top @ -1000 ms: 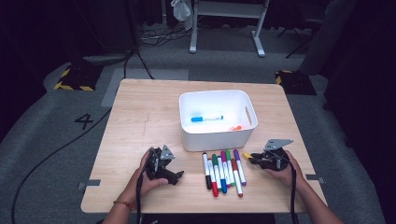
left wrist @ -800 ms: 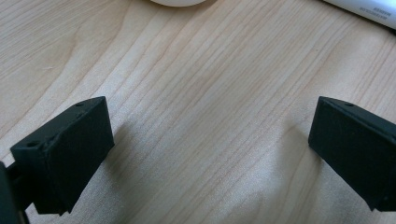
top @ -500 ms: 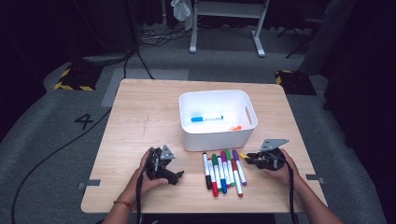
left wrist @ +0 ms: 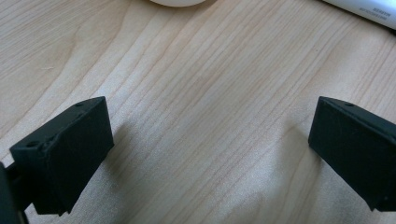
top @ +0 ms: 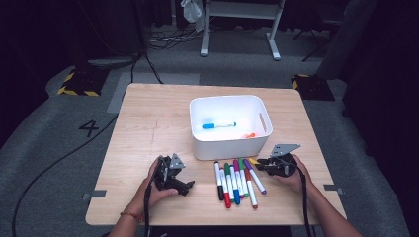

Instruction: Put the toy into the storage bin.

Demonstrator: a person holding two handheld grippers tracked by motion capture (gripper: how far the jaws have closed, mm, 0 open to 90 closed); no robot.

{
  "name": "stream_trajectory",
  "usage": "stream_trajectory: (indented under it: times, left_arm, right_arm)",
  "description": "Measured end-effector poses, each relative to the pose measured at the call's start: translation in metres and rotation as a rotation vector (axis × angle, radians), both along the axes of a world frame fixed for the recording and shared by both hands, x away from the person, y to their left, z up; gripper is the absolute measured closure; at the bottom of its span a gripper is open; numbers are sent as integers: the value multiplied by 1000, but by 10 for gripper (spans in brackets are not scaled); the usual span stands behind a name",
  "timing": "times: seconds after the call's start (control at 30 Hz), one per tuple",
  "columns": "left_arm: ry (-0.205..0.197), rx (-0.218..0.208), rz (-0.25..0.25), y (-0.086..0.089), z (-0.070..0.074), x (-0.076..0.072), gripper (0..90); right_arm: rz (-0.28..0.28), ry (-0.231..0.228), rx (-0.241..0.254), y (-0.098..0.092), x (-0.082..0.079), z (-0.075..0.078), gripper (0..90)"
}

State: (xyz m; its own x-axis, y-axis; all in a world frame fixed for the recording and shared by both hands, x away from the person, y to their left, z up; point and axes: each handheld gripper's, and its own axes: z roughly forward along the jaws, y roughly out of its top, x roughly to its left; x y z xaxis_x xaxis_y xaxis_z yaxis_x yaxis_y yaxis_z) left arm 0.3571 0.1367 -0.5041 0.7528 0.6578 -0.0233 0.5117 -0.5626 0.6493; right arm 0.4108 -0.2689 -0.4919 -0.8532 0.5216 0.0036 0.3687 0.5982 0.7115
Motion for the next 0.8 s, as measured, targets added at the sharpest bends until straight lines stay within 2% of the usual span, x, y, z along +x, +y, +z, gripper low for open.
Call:
stream_trajectory:
  times: [0.23,0.4,0.43,0.5,0.63,0.67,0.8]
  left_arm:
    - [1,0,0,0,0,0,0]
    - [0,0,-1,0,0,0,0]
    - [0,0,-1,0,0,0,0]
    - [0,0,-1,0,0,0,0]
    - [0,0,-1,0,0,0,0]
    - [0,0,-1,0,0,0,0]
    - [0,0,0,0,0,0,0]
  right_arm:
    - [-11,-15,36,-9,0,9,750]
    - [-3,-35,61,-13,-6,19,750]
    - [8,-53,70,-16,-12,27,750]
    - [12,-60,72,-16,-14,30,750]
    - [25,-114,117,-24,-24,55,750]
    - [25,-114,117,-24,-24,55,750]
    - [22,-166,159,-33,-29,81,750]
